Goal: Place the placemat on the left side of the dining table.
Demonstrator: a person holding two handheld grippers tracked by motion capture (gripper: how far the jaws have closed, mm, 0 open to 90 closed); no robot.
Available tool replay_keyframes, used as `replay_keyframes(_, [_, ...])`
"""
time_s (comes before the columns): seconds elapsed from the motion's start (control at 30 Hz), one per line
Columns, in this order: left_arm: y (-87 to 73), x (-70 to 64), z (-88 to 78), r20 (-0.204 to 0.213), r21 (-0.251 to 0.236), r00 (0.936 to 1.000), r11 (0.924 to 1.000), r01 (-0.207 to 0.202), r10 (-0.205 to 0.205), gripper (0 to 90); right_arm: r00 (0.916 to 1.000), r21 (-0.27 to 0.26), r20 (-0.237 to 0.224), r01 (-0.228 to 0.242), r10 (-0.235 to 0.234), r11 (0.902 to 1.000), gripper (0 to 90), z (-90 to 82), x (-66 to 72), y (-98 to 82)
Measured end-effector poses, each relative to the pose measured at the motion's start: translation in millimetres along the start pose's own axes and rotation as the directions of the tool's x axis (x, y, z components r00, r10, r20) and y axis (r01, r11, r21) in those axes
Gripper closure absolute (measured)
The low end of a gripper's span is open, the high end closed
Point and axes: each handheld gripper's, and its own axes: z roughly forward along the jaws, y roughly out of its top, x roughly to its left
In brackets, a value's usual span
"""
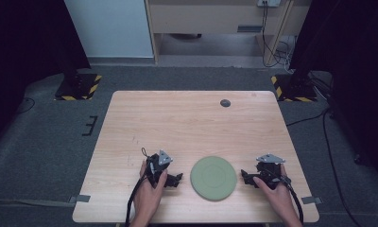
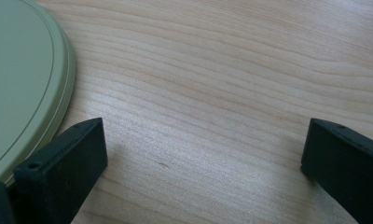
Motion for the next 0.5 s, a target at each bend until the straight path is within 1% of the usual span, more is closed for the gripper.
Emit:
replay_keyframes(0.07, [0.4, -1.0, 0.5, -0.009, 0.0, 0.9999, 1.0, 0.009, -0.009, 0.0, 1.0, 0.001, 0.002, -0.003, 0.003, 1.0, 0.5, -0.1, 0.3, -0.1])
replay_keyframes(0.1, [1.3, -2.8, 1.3, -0.026, 0.0, 0.9993, 0.9997, 0.025, -0.025, 0.0, 1.0, 0.0, 0.001, -0.003, 0.003, 1.0, 0.5, -0.1, 0.3, -0.1])
replay_keyframes(0.17, [2.4, -4.3, 2.3, -0.043, -0.001, 0.9982, 0.9991, 0.043, -0.043, 0.0, 1.0, 0.0, 0.003, -0.005, 0.005, 1.0, 0.5, -0.1, 0.7, 0.0])
replay_keyframes(0.23, [8.0, -7.2, 8.0, -0.073, -0.002, 0.9948, 0.9975, 0.071, -0.071, 0.0, 1.0, 0.001, -0.001, 0.0, 0.0, 1.0, 0.5, -0.3, 0.8, -0.1])
replay_keyframes(0.37, [8.9, -7.9, 8.8, -0.073, -0.002, 0.9949, 0.9975, 0.07, -0.07, 0.0, 1.0, 0.004, 0.001, 0.003, -0.003, 1.0, 1.2, -1.1, 1.2, -0.1])
replay_keyframes(0.4, [8.8, -7.9, 8.7, -0.07, -0.004, 0.995, 0.9975, 0.07, -0.07, 0.0, 0.9999, 0.003, 0.004, 0.01, -0.01, 0.9999, 1.9, -1.7, 1.4, 0.1])
replay_keyframes(0.43, [8.4, -7.7, 8.0, -0.064, -0.005, 0.9957, 0.9978, 0.066, -0.066, 0.8, 0.9998, -0.005, 0.011, 0.02, -0.019, 0.9998, 4.3, -3.1, 1.9, -0.1])
replay_keyframes(0.47, [7.7, -7.6, 6.9, -0.056, -0.01, 0.9968, 0.9984, 0.056, -0.056, 0.8, 0.9998, -0.005, 0.011, 0.02, -0.019, 0.9998, 4.3, -3.1, 1.9, -0.1])
replay_keyframes(0.5, [7.5, -7.7, 6.1, -0.046, -0.016, 0.9975, 0.9984, 0.053, -0.054, 2.0, 0.9998, -0.004, 0.009, 0.018, -0.018, 0.9998, 3.7, -5.0, 2.5, -0.2])
